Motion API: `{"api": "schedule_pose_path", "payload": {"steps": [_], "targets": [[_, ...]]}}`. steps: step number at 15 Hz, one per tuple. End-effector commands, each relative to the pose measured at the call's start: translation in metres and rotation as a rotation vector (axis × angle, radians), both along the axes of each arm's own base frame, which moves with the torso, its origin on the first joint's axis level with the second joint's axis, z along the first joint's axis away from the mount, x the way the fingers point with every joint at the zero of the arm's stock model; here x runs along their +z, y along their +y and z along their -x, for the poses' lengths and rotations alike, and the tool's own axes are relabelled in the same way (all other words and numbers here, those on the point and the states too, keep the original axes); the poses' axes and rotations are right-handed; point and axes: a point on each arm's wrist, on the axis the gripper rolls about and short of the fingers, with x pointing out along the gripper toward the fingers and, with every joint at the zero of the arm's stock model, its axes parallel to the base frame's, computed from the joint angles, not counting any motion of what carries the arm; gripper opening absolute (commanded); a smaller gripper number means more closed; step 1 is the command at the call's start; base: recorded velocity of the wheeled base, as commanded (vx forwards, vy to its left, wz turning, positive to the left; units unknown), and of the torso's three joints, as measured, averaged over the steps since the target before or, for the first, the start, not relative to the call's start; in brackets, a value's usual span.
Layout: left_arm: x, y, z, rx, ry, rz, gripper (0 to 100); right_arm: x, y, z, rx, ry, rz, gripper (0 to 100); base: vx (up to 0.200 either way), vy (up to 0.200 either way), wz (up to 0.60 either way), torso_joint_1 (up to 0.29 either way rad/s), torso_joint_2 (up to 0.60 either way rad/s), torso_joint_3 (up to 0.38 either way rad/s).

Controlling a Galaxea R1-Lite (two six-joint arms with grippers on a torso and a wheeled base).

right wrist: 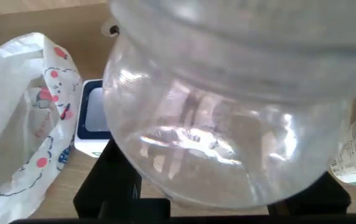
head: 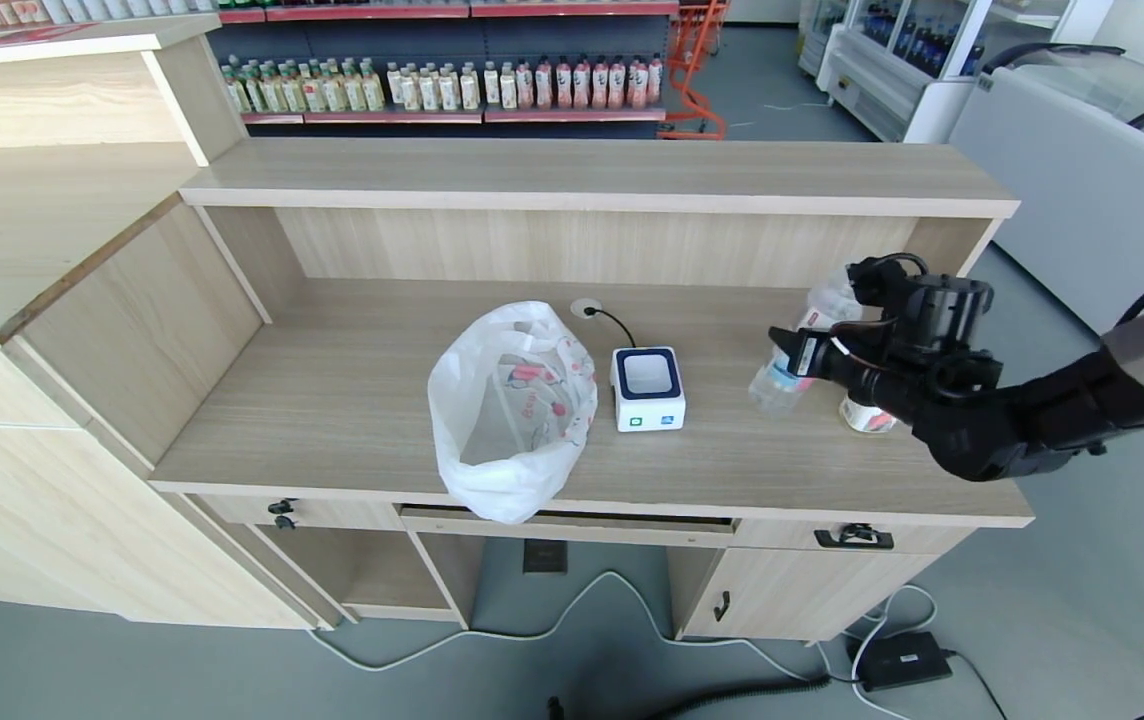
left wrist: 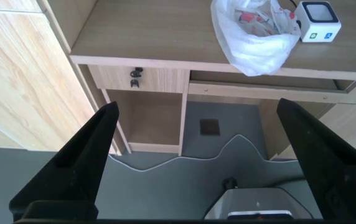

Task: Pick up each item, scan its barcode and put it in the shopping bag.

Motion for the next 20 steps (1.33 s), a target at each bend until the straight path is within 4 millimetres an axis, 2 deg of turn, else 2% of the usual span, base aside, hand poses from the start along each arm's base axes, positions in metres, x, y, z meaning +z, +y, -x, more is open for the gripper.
{"api": "schedule_pose_path", "payload": {"steps": [1,2,3,5,7,10,13,20], "targets": [[0.0,0.0,0.0,-0.001,0.0,0.0,100,0.101,-0.009,0.081,0.195,-0.019,-0.182,0,0.0,0.0,0.0,0.0,0.0,0.0],[0.0,0.0,0.0,-0.001,0.0,0.0,100,0.101,-0.009,0.081,0.195,-0.019,-0.182,0,0.0,0.0,0.0,0.0,0.0,0.0],[0.0,0.0,0.0,-0.001,0.0,0.0,100,0.145,-0.008,0.136,0.47,-0.01,-0.273,0,0.0,0.0,0.0,0.0,0.0,0.0],[0.0,0.0,0.0,-0.001,0.0,0.0,100,0.157,-0.002,0.176,0.692,0.009,-0.309,0,0.0,0.0,0.0,0.0,0.0,0.0],[0.0,0.0,0.0,-0.001,0.0,0.0,100,0.155,0.008,0.195,0.824,0.031,-0.304,0,0.0,0.0,0.0,0.0,0.0,0.0],[0.0,0.0,0.0,-0.001,0.0,0.0,100,0.147,0.02,0.212,0.961,0.072,-0.3,0,0.0,0.0,0.0,0.0,0.0,0.0],[0.0,0.0,0.0,-0.001,0.0,0.0,100,0.151,0.02,0.233,1.124,0.094,-0.304,0,0.0,0.0,0.0,0.0,0.0,0.0],[0.0,0.0,0.0,-0.001,-0.001,0.0,100,0.16,0.026,0.254,1.298,0.101,-0.299,0,0.0,0.0,0.0,0.0,0.0,0.0]]}}
